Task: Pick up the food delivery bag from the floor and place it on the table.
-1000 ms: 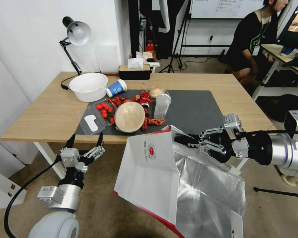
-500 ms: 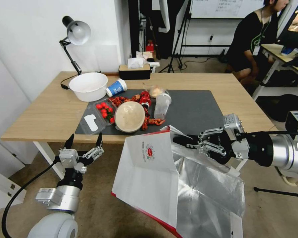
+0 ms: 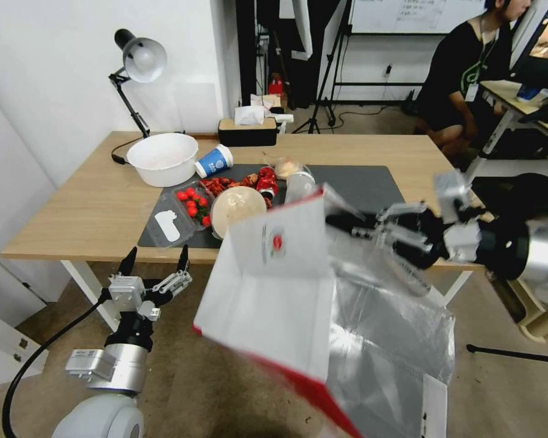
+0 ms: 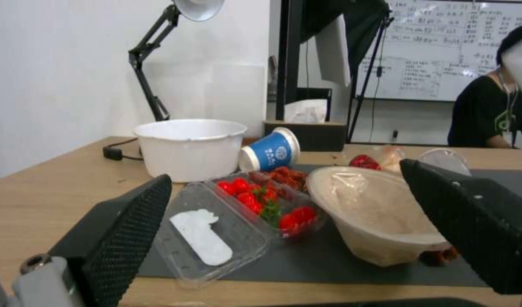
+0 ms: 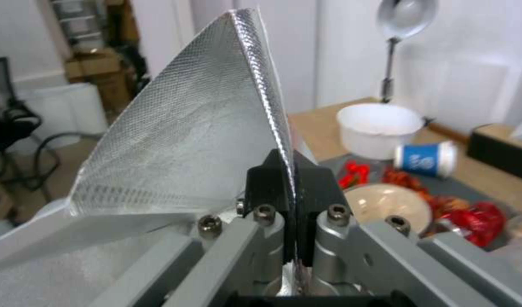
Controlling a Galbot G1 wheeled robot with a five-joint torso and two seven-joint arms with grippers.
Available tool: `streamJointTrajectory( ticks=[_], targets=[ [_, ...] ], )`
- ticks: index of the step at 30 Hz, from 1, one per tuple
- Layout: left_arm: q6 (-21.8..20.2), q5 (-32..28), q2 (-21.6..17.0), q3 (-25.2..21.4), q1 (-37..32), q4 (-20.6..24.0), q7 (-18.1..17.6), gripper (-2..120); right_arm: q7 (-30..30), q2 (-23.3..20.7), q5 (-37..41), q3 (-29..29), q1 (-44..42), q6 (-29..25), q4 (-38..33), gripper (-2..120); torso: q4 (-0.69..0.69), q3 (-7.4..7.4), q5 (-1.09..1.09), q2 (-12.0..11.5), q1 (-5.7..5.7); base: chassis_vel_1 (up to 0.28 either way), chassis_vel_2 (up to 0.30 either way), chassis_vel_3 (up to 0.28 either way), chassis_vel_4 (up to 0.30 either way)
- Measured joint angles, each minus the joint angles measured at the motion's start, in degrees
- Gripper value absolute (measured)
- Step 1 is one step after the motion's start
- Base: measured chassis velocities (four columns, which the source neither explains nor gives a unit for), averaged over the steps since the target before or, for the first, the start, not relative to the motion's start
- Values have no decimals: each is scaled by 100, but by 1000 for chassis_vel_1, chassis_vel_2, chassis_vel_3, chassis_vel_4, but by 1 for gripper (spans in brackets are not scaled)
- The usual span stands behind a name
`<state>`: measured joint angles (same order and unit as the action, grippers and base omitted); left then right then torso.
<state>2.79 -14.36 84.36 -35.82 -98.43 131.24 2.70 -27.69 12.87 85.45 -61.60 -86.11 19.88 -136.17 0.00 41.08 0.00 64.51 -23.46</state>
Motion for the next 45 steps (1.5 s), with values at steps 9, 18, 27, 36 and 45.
streamJointTrajectory(
  ticks=[9,18,27,36,45],
  targets=[
    [1,30,16,17,0,0,11,100,384,17,198,-118,126,-79,24,0,0,-1,0,-3,1,0,0,0,0],
    [7,49,31,26,0,0,25,100,848,39,370,-92,353,-218,22,0,0,-3,0,-5,2,0,0,0,0],
    [14,114,96,60,0,-11,64,100,2237,221,706,49,835,-620,6,0,0,-5,0,-10,3,0,0,0,0],
    [11,187,160,91,7,-14,97,100,2954,768,769,140,917,-870,134,0,0,-7,1,-14,5,0,0,0,0],
    [-8,214,188,110,29,-59,126,100,3176,1289,513,133,635,-917,125,0,0,-8,0,-15,6,0,0,0,0]
  ],
)
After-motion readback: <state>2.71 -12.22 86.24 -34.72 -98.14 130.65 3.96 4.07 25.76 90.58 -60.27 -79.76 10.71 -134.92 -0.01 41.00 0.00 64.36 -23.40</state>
